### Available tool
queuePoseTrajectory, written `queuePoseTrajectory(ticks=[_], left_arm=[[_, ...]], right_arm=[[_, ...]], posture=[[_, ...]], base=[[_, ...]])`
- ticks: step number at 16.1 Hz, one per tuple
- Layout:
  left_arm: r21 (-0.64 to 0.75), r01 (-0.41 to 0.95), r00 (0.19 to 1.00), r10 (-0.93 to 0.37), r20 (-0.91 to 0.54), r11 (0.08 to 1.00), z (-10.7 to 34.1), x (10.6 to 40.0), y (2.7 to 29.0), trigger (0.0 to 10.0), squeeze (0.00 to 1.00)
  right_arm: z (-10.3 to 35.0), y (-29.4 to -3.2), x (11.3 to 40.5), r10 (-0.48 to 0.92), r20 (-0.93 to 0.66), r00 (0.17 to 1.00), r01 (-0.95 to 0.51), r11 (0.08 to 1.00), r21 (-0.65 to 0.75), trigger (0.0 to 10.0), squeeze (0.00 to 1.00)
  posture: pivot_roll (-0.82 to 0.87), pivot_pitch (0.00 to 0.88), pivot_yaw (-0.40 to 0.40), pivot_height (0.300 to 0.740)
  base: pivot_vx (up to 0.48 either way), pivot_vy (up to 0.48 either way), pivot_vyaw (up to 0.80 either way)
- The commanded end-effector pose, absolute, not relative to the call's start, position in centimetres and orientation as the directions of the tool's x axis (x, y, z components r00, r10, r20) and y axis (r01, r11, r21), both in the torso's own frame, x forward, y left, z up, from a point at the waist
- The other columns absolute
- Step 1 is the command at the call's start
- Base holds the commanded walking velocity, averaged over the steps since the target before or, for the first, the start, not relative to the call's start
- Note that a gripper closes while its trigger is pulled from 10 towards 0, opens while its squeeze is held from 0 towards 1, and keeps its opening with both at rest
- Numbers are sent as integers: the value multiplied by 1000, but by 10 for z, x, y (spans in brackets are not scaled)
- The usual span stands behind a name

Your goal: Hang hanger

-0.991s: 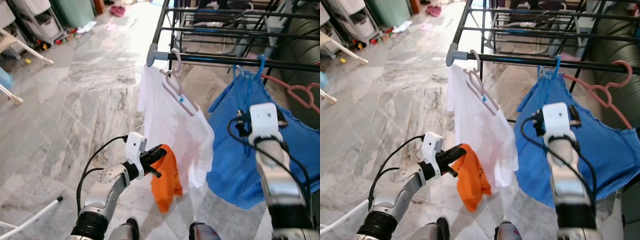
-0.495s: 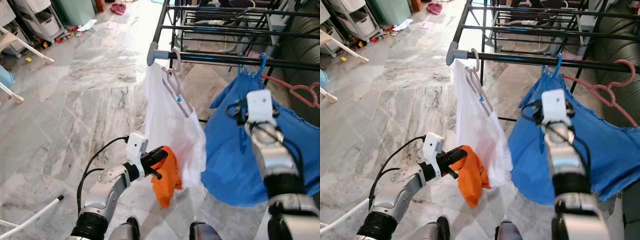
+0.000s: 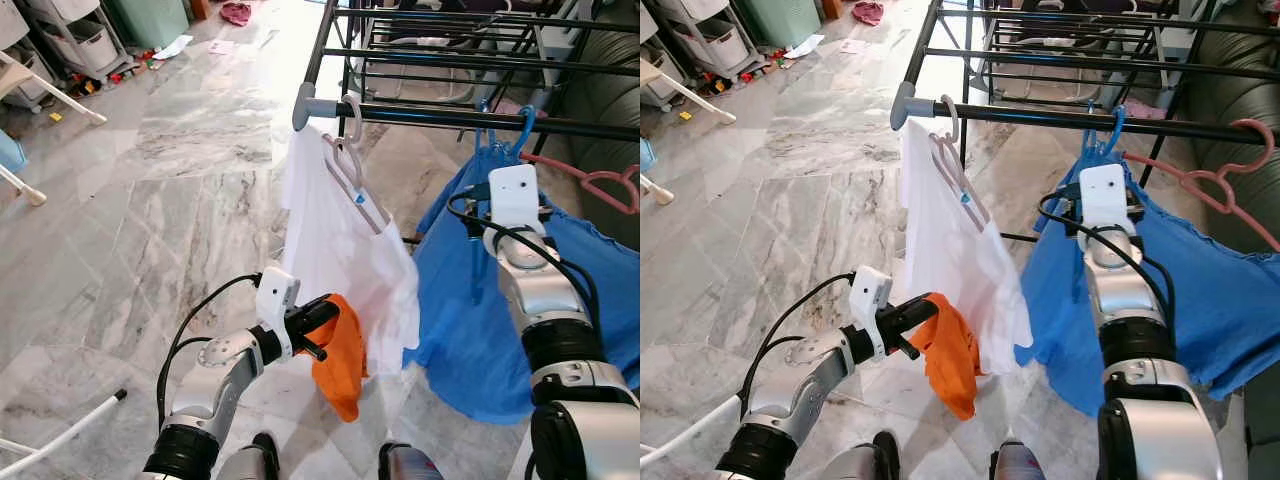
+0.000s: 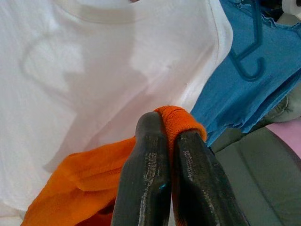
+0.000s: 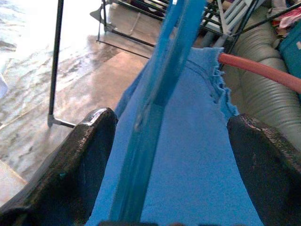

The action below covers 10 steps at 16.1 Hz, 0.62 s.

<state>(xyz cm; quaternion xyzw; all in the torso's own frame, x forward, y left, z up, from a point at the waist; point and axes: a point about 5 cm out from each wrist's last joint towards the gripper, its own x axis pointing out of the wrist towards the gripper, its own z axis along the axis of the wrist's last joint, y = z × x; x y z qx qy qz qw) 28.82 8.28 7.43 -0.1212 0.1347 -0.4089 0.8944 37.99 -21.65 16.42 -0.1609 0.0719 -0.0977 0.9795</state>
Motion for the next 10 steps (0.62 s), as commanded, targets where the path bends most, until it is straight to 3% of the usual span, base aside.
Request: queuePoseTrajectory(ticks=[1, 6, 10], left_arm=[[-324, 710, 615, -775, -146, 625, 74, 286, 82, 10000, 0], [-325, 711, 612, -777, -151, 623, 73, 286, 81, 10000, 0], [-329, 716, 603, -783, -153, 616, 73, 285, 78, 10000, 0]], right_arm=[[163, -209, 382, -200, -122, 972, 152, 935, -322, 9922, 0], [155, -191, 378, -180, -119, 977, 139, 947, -291, 10000, 0], [151, -205, 372, -282, -114, 953, 234, 919, -318, 10000, 0]], posture=[[-174, 251, 66, 740], [-176, 249, 73, 740], [-176, 249, 71, 740]], base=[[0, 0, 0], [0, 0, 0], [0, 0, 0]])
